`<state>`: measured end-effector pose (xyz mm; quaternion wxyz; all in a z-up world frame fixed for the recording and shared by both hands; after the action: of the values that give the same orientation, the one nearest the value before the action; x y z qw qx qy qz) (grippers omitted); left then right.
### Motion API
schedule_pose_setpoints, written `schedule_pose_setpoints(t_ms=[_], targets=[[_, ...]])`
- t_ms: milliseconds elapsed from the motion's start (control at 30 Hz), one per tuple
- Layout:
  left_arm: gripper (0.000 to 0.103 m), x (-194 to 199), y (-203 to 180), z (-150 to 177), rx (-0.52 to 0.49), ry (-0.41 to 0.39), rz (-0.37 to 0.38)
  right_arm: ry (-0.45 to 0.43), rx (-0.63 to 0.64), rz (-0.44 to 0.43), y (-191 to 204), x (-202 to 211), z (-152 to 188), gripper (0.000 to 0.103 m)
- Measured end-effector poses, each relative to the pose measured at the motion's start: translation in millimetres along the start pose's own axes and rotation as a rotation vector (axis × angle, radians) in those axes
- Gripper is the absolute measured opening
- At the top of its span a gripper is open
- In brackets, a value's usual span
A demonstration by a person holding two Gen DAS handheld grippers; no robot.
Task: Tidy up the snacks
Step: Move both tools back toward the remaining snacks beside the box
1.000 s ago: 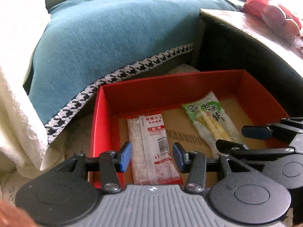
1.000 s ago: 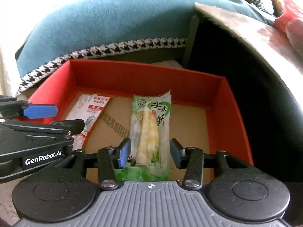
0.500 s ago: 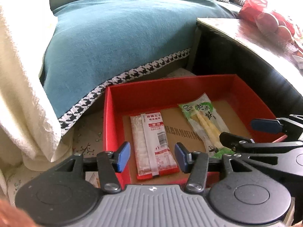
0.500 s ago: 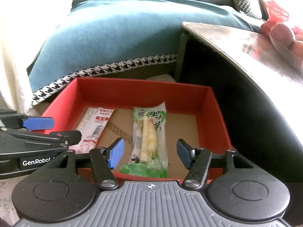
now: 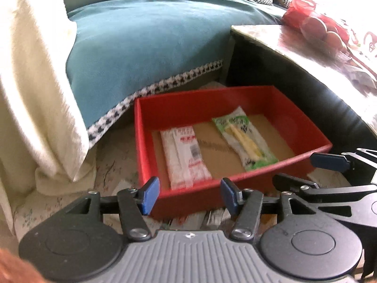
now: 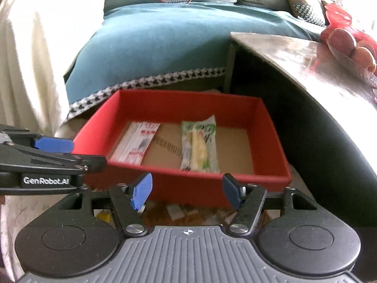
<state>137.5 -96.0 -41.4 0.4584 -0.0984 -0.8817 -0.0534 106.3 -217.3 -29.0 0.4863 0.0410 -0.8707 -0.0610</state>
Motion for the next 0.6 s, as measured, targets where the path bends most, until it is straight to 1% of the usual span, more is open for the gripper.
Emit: schedule_pose_setpoints(t_ms=[67,100,167,267,333,400,433,500,567,600], targets=[[0.051,5.5,5.3,4.9,-0.004,-0.012,-0.003,0.01,0.005,-0.012,4.1,0.9,7.6,0.073],[0.051,7.2,8.9,8.9,0.006,-0.005,-0.005,0.016,0.004,-0.021,5.8,1.2,11.1,0.074],[0.051,9.0,14.1,17.7,0.038,0.018,0.025,0.024,-0.006,-0.036,8.2,2.0,17.1,0.074],[0.051,7.1,19.7,32.2,0.054,0.051,0.054,0.038,-0.027,-0.054,6.5,1.3,22.0,0.074],[0.051,0.9,22.7,40.4,0.061,0.072,0.053,0.053,-0.058,-0.085,7.2,-4.1,25.6,0.075],[0.051,-6.8,27.0,45.5,0.095,0.087,0.065,0.092,-0.079,-0.139,13.3,-14.8,31.8,0.075],[0.051,-11.1,29.5,46.7,0.114,0.092,0.074,0.106,-0.084,-0.147,16.7,-21.1,34.2,0.075],[0.051,-20.2,34.6,45.0,0.135,0.077,0.071,0.115,-0.068,-0.119,20.6,-32.9,33.9,0.074],[0.051,-29.4,43.1,39.5,0.155,0.045,0.053,0.117,-0.058,-0.091,22.4,-41.7,32.3,0.073],[0.054,-34.5,45.6,36.7,0.153,0.035,0.049,0.115,-0.055,-0.087,23.6,-47.0,30.5,0.073]])
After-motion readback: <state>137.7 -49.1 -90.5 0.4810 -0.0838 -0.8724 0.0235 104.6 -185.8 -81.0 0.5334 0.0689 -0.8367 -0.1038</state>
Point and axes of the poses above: each gripper's, at about its wrist camera, not at the fingertips, and x roughly against the way its jaws point, y to its left, z to its underside, the point moved 10 cm from there along -x, roughly the way its jaws point, and after that the axes turned 8 degrees about -z, right-handed, at the moved point
